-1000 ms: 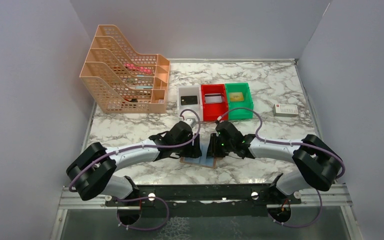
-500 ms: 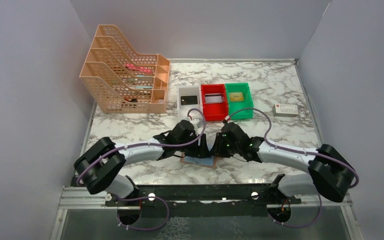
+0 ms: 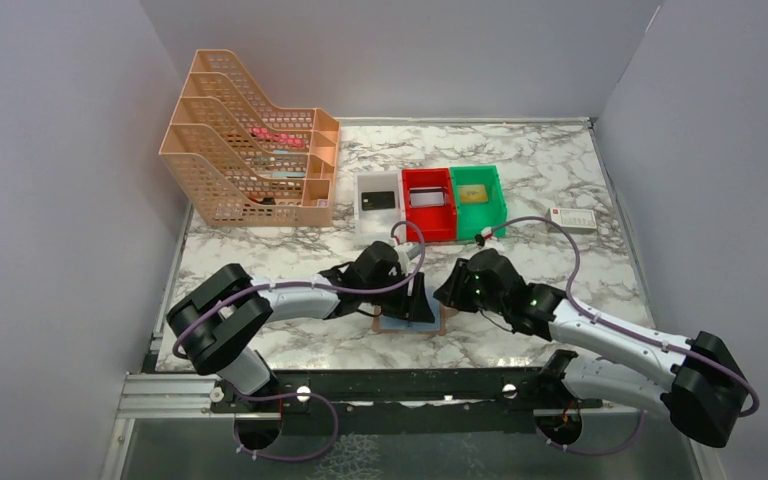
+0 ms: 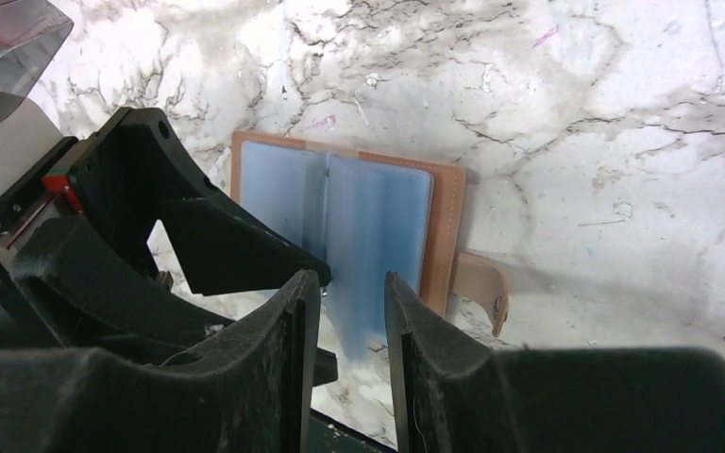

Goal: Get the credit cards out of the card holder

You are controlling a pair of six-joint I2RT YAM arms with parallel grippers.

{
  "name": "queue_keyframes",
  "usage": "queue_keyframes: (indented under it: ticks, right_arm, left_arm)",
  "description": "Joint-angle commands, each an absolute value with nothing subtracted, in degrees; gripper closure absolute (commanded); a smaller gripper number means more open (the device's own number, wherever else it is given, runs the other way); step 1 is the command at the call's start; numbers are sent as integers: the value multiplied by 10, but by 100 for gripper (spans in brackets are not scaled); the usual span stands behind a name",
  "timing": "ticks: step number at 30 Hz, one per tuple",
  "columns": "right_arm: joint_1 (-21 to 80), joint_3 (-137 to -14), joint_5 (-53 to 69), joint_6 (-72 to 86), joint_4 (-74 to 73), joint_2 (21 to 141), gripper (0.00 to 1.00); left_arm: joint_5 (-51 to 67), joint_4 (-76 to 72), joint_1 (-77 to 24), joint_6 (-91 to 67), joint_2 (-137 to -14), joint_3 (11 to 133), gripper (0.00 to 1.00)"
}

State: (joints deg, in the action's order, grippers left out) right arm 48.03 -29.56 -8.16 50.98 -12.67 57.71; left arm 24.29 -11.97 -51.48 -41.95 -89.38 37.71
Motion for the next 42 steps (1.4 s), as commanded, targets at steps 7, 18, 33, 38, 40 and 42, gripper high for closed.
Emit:
queue_keyframes:
  ticks: [7,18,33,38,40,42]
  right_arm:
    - [480,-326,-25,473,-82,623,66]
    - [480,-339,30,460,-64,747,71]
    - [480,-329,21,462,-70,768,71]
    - [480,-329,25,464,-66,773,70]
    - [480,-325,25,466,-63,772,71]
    - [480,-324,26,466,-62,773,70]
  left_arm:
    - [262,-87,-521,-382,-871,401,44]
    - [10,90,-518,-371,-759,388,35]
    - [36,84,-519,-388,-808,373,34]
    - [21,105,-519,-383,-803,380,34]
    - [21,106,-519,-380,-806,382,34]
    - [30,104,-519,-379,-812,385,35]
